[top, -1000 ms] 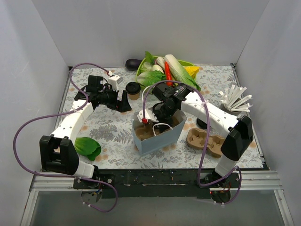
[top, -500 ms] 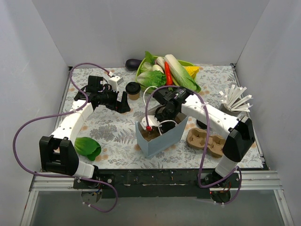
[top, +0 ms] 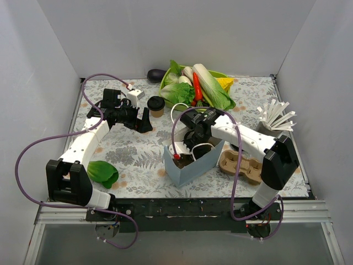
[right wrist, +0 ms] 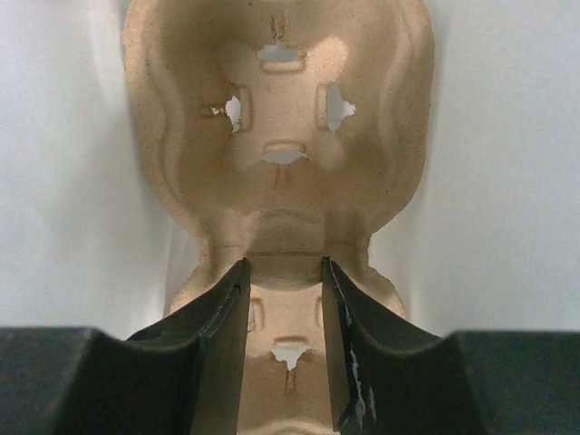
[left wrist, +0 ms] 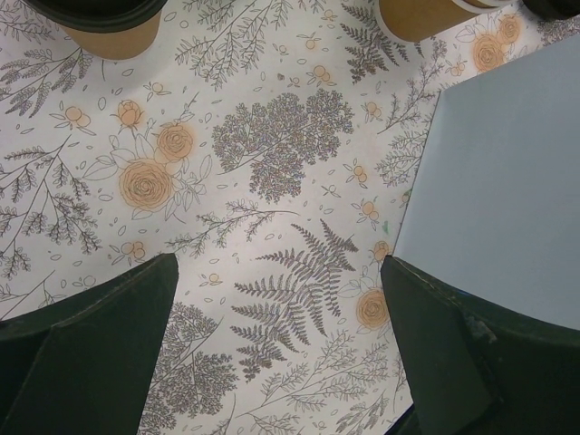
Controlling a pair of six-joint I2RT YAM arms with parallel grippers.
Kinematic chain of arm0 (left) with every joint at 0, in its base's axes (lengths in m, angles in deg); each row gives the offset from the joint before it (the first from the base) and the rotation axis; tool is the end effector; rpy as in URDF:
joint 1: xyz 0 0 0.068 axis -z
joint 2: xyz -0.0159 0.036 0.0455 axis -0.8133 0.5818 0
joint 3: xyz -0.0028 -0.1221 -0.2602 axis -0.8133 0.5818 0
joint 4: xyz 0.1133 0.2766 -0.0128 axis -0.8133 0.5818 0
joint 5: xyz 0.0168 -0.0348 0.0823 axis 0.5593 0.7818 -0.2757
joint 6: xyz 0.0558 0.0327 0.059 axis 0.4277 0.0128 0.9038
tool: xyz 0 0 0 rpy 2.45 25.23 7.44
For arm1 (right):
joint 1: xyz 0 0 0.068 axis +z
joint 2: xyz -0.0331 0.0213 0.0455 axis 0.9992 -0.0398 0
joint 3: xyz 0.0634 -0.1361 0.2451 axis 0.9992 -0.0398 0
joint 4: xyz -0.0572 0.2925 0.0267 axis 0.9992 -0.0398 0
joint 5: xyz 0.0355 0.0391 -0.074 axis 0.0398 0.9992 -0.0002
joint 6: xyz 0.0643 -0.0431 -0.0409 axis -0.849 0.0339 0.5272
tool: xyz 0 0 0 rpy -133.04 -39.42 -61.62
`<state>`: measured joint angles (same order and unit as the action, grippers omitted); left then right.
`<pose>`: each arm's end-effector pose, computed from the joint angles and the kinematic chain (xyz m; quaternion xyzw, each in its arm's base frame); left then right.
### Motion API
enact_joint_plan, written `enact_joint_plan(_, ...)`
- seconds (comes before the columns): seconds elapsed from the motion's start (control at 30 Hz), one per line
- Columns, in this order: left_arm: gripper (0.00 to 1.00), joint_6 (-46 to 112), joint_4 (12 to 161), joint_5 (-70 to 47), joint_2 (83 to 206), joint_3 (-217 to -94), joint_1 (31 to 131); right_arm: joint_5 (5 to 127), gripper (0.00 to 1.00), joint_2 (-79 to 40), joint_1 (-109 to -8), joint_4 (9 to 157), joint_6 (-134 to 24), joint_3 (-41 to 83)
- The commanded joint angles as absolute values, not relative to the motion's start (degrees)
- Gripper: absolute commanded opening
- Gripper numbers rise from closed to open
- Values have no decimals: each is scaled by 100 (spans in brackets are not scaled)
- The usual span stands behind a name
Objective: Pack the takeout coffee
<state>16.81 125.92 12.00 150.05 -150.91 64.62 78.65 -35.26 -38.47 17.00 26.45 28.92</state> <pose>0.3437 -0.1035 0.2721 -0.0489 0.9098 -0.3495 0.2183 0.2214 0.2986 0.2410 -0.8731 0.4451 0.1523 0.1282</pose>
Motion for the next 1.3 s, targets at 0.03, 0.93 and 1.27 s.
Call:
enact_joint_plan(0.03, 97, 1746, 12663, 1156, 14711, -15247, 6453, 7892, 1, -3280, -3815, 1914, 2671, 2563)
enact_joint_plan(0.93, 97, 1764, 12778, 1147, 14606, -15343, 6453, 8024, 3, -3227, -3832, 2679, 2442, 1621)
enact_joint_plan(1.27, 97, 1764, 12751, 1191, 14632, -15396, 6453, 7849, 55, -2902, -3824, 2784, 2275, 1735)
